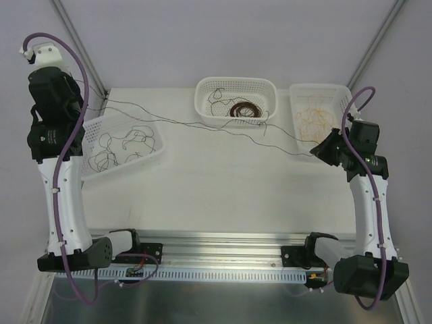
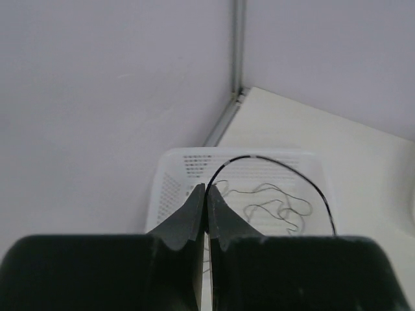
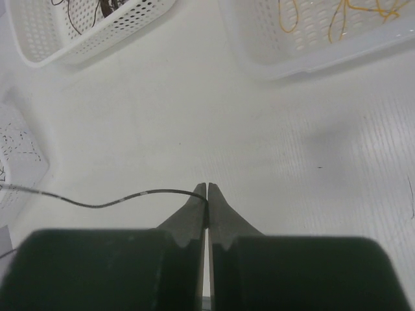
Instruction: Untangle the cables
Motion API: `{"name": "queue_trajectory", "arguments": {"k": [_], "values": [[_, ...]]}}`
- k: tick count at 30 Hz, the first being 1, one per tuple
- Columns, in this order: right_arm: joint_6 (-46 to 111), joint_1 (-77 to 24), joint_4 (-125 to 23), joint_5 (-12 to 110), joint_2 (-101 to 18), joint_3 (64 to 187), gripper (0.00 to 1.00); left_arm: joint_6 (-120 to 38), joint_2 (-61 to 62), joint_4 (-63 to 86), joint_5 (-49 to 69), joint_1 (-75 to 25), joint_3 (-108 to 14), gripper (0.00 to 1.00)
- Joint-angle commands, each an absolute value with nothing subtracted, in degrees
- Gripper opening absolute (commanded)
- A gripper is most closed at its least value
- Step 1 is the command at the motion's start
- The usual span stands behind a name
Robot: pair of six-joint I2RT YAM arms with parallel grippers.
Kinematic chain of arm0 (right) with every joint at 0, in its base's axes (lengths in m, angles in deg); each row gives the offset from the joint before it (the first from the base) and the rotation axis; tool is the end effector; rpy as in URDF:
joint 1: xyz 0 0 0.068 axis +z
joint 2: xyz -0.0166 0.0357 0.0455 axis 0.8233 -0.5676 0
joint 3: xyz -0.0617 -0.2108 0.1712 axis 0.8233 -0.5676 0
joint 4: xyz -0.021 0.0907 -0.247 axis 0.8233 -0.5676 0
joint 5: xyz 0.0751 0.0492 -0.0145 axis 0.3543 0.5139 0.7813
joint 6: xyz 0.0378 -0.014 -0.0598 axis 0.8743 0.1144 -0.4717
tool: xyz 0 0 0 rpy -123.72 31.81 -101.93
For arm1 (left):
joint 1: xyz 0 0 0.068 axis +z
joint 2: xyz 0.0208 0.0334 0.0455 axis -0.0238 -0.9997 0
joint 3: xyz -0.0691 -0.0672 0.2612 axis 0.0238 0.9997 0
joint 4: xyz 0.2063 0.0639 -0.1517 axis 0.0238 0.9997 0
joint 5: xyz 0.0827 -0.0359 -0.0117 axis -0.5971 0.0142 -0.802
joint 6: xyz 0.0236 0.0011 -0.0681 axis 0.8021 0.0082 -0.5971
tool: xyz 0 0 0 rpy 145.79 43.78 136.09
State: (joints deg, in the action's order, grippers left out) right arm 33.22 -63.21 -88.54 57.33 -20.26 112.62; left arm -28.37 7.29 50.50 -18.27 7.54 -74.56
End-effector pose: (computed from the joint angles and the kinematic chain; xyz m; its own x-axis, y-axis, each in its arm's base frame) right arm 0.2357 -0.0153 0.3443 -0.5737 0.2058 -0.7928 -0.0247 0.9631 0.2679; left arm 0.2251 0.0447 0.5331 -0.0989 0.0036 -0.9951 -0.4357 0.8989 0.0465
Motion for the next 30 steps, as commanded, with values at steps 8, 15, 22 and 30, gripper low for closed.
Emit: {"name": "queue_trajectory", "arguments": {"k": [8, 15, 22, 30], "values": [[36.83, -64.73, -90.47, 51.03, -20.3, 112.21, 0.01, -21.33, 3.62, 54.26, -29.98, 12.96, -84.42, 0.0], [33.94, -64.82, -90.56, 52.05, -21.18, 112.74, 0.01, -23.34, 3.35, 55.66, -24.48, 15.6, -83.81, 0.0], [27.34, -59.02, -92.84, 50.32, -23.55, 114.41, 0.01, -28.18, 5.73, 55.67, -6.77, 15.08, -73.8, 0.0], [22.86, -52.97, -93.19, 63.5, -30.4, 114.05, 0.01, -29.15, 7.49, 53.83, 13.94, 5.6, -63.78, 0.0]]}}
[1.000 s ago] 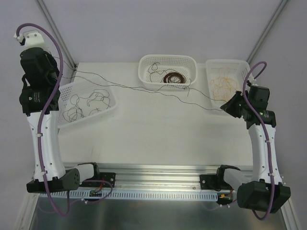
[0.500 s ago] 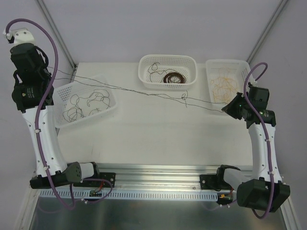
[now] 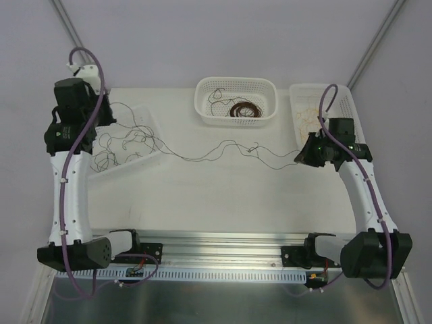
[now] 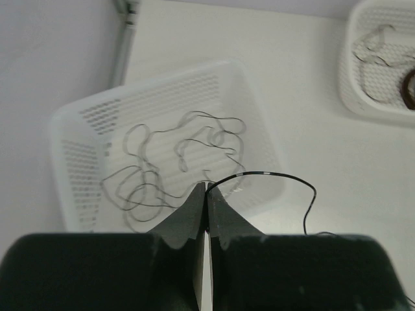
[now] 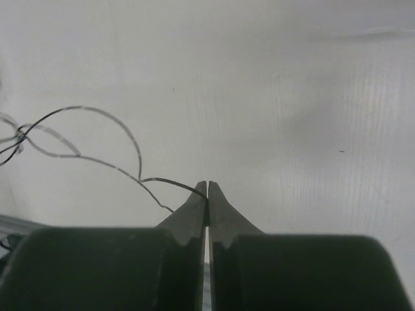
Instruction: Untangle the cables
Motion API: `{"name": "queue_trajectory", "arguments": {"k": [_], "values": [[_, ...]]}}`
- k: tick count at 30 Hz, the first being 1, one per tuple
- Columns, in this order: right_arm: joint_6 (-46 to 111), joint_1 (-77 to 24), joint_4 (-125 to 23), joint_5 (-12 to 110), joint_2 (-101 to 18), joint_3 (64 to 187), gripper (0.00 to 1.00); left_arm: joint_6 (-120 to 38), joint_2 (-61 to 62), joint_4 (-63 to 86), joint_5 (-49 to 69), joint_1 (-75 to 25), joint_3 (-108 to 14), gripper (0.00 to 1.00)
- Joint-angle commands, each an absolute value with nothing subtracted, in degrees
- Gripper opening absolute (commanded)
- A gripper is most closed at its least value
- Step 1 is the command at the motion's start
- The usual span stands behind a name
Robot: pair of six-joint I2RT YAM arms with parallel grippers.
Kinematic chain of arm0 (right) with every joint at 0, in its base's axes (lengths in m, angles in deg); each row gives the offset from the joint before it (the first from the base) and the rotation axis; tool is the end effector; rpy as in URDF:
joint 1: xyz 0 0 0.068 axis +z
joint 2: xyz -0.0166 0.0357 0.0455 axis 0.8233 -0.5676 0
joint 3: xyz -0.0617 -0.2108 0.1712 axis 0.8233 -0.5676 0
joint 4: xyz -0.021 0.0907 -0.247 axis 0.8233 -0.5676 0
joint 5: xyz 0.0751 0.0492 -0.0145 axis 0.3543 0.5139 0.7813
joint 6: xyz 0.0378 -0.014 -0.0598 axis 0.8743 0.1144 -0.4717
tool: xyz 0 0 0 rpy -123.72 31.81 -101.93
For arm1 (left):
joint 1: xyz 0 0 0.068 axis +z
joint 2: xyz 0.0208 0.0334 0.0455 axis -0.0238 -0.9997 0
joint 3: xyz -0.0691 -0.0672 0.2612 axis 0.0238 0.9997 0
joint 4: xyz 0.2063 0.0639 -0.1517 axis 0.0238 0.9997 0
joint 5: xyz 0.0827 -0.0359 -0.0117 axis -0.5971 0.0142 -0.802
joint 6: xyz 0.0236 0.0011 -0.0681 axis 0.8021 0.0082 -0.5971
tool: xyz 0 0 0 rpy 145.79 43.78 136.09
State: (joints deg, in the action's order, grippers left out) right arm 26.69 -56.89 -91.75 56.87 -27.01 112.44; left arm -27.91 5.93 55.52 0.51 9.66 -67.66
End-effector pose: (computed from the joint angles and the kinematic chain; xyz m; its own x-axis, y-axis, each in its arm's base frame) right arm 0.2565 0.0098 0.3109 -0.7091 0.0354 -0.7042 -0.1572 0.9657 0.2068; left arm 0.2530 0.0380 0.4772 -0.3194 -0.0232 -0.9473 -0.1542 0.9876 0.0278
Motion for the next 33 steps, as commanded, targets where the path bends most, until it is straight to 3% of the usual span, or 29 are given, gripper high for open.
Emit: {"name": "queue_trajectory", "arguments": {"k": [1, 5, 12, 15, 19, 20, 22, 23, 25, 33], "values": [[21.99, -51.56, -93.45, 63.06, -31.02, 114.23, 0.01, -29.15, 7.49, 53.74, 15.61, 2.1, -59.59, 0.0], [20.92, -44.27, -93.28, 62.27, -33.74, 114.06, 0.01, -33.36, 8.8, 51.46, 19.05, -5.39, -47.44, 0.0], [21.63, -40.04, -91.96, 61.47, -40.06, 113.79, 0.05, -38.99, 11.18, 44.26, 21.51, -13.22, -30.91, 0.04], [21.45, -38.81, -92.05, 61.91, -41.92, 114.23, 0.07, -39.52, 10.57, 42.58, 20.99, -16.21, -29.67, 0.15], [21.19, -37.22, -92.4, 61.65, -43.76, 115.02, 0.31, -38.56, 9.69, 40.82, 22.04, -18.14, -30.19, 0.5], [21.1, -37.22, -92.49, 61.48, -43.77, 115.11, 0.35, -37.94, 9.68, 40.64, 23.61, -18.41, -30.45, 0.66], [21.19, -37.22, -92.49, 60.95, -43.15, 115.37, 0.47, -36.54, 9.68, 40.29, 24.76, -19.02, -31.51, 0.8], [21.1, -37.22, -92.57, 60.51, -42.28, 115.46, 0.52, -36.01, 9.68, 40.11, 25.9, -19.2, -31.86, 0.91], [20.84, -37.13, -92.75, 59.11, -41.22, 115.99, 0.56, -35.04, 9.42, 40.11, 26.96, -19.73, -33.35, 0.99], [17.68, -36.52, -92.49, 57.16, -37.26, 116.52, 0.64, -31.35, 7.23, 40.02, 30.04, -20.96, -38.97, 0.99]]}}
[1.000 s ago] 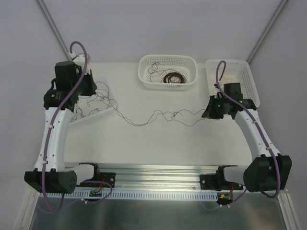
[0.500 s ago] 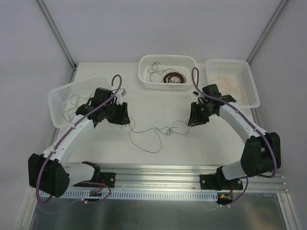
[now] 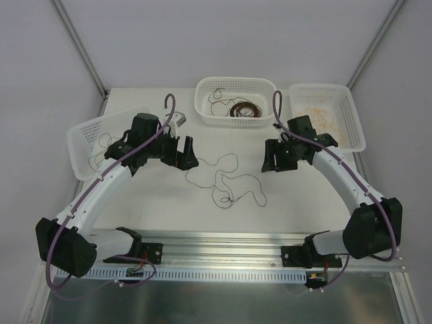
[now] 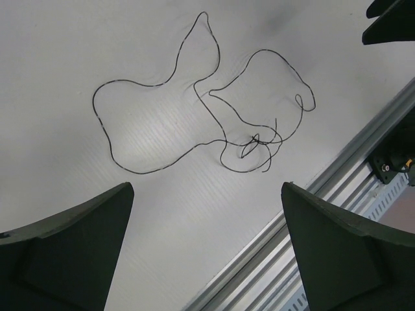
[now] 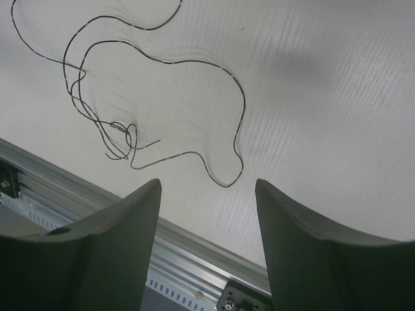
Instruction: Untangle the cables
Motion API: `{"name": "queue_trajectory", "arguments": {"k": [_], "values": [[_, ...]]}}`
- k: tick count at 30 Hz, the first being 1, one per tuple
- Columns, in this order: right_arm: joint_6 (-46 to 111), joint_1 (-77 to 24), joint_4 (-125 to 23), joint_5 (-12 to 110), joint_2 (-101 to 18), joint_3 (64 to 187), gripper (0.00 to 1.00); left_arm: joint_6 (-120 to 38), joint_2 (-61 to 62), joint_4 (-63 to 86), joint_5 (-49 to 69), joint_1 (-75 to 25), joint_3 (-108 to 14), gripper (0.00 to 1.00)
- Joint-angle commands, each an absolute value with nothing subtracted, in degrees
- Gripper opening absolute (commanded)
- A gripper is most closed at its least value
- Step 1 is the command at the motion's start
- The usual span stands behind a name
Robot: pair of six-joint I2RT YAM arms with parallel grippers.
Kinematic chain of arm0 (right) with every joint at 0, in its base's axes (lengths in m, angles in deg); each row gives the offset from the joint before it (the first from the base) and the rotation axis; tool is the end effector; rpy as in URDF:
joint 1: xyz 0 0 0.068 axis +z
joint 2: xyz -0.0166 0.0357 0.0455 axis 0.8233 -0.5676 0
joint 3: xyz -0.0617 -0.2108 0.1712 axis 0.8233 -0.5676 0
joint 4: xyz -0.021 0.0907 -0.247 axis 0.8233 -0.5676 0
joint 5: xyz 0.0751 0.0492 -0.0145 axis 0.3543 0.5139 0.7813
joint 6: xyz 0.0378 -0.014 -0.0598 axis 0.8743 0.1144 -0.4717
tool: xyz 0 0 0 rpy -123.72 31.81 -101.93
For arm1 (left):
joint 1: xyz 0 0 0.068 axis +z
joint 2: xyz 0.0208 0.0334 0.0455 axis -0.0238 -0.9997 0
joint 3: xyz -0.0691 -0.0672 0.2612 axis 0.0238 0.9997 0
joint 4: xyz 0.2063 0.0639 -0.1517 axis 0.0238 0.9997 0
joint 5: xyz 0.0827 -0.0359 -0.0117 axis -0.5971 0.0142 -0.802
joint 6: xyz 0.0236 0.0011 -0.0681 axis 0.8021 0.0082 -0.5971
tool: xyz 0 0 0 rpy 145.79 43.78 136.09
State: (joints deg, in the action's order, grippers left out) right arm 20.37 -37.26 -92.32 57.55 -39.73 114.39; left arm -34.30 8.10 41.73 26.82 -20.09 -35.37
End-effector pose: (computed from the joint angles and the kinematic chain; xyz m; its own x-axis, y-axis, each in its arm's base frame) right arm 0.2766 0.1086 0.2646 -0.7455 -0.3376 -0.5747 -0.5207 0.8333 0.1859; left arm 0.2458 -0.1240 0.3201 -0.5889 0.1456 -0.7950 0.6067 0.7295 -0.3157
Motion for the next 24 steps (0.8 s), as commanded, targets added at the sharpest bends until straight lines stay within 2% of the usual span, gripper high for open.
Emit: {"name": "queue_trajectory", "arguments": {"k": [1, 8, 13, 16, 19, 24], "values": [[17.15, -36.17, -92.49, 58.91, -37.61, 116.69, 0.64, -31.26, 5.57, 40.11, 30.83, -21.39, -39.41, 0.99], [15.73, -29.5, -91.0, 63.32, -41.48, 115.47, 0.64, -38.71, -5.68, 40.02, 27.33, -30.26, -43.98, 0.96], [28.19, -27.38, -84.68, 60.08, -40.96, 109.76, 0.64, -51.89, -13.15, 39.76, 23.2, -34.66, -46.62, 0.92], [37.69, -26.5, -82.13, 57.62, -40.08, 107.39, 0.64, -60.77, -15.97, 39.59, 20.21, -36.95, -47.42, 0.84], [45.06, -24.84, -80.54, 54.11, -39.29, 106.5, 0.66, -64.3, -18.0, 39.76, 16.78, -39.41, -48.47, 0.8], [53.61, -22.81, -79.57, 49.35, -39.28, 105.71, 0.67, -70.88, -19.66, 39.58, 12.82, -40.12, -47.42, 0.66]]}}
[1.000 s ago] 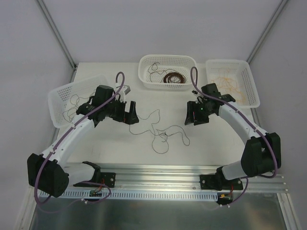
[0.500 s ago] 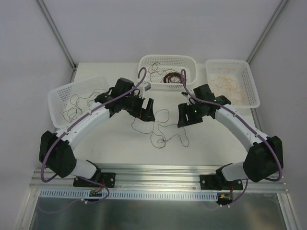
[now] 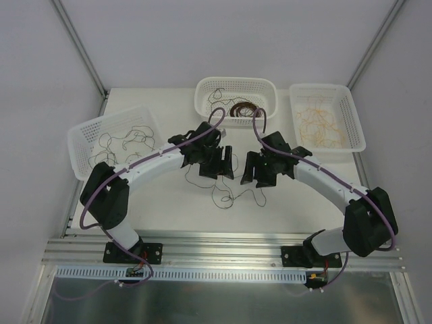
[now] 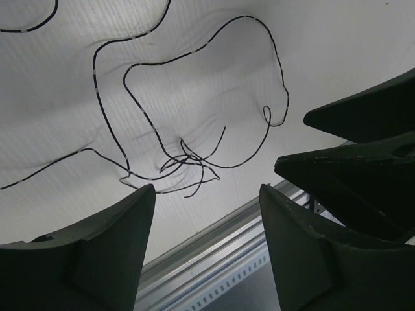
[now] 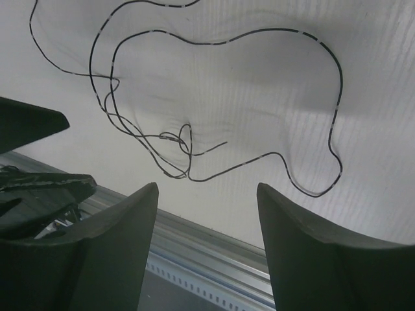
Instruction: Untangle the cables
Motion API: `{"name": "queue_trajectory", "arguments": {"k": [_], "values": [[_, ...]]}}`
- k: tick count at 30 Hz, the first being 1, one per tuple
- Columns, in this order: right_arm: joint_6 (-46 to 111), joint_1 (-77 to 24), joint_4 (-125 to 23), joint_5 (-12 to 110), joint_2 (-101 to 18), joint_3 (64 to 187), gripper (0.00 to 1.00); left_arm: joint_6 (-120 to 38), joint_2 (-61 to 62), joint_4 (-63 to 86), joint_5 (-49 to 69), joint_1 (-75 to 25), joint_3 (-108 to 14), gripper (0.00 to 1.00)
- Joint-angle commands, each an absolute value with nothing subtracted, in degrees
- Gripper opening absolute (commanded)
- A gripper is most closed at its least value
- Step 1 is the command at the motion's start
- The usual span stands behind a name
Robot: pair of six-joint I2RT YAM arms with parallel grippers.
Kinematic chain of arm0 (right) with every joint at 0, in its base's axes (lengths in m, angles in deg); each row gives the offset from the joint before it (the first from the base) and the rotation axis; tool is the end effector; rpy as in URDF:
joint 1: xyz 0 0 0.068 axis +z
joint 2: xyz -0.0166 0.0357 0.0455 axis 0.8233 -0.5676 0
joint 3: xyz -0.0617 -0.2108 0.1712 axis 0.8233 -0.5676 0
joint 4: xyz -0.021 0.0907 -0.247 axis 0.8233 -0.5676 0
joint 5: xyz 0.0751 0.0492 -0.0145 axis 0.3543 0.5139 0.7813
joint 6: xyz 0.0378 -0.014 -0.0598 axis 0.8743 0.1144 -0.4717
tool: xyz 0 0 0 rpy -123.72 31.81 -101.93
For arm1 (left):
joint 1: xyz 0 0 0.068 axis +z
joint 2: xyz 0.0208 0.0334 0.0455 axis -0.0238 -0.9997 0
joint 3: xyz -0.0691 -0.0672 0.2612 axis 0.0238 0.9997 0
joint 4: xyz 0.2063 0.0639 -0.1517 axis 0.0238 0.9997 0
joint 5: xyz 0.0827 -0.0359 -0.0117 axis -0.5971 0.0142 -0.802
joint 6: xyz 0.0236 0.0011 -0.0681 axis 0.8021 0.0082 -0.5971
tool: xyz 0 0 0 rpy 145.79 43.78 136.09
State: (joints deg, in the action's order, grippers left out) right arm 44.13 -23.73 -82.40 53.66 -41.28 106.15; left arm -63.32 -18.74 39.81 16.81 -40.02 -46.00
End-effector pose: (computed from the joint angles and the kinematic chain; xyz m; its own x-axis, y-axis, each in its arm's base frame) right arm 0.2485 0.1688 0.2219 -0.8657 -0.1714 -0.4702 -0.3614 0.8641 0.3503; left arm 0.2727 -0.2612 0.2418 -0.9003 0.0726 -0.4293 0.3165 0.7861 -0.5309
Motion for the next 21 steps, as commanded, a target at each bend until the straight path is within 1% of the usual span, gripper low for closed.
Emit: {"name": "queue_trajectory", "arguments": {"k": [1, 7, 15, 20, 21], "values": [[55.1, -22.63, -78.7, 48.91, -39.37, 105.36, 0.66, -71.59, -20.02, 39.58, 12.82, -40.47, -47.33, 0.65], [63.98, -20.79, -76.14, 47.32, -38.76, 102.19, 0.61, -76.43, -21.16, 38.97, 11.5, -41.87, -45.84, 0.57], [70.14, -18.68, -73.59, 48.21, -41.04, 99.91, 0.6, -78.37, -23.89, 38.36, 12.64, -43.19, -45.48, 0.56], [71.28, -18.41, -72.63, 48.38, -41.92, 98.68, 0.58, -78.37, -25.56, 38.0, 13.34, -43.63, -45.22, 0.56], [71.46, -18.5, -72.28, 48.12, -42.01, 98.5, 0.57, -78.45, -26.34, 38.0, 13.52, -43.63, -45.22, 0.54]]}}
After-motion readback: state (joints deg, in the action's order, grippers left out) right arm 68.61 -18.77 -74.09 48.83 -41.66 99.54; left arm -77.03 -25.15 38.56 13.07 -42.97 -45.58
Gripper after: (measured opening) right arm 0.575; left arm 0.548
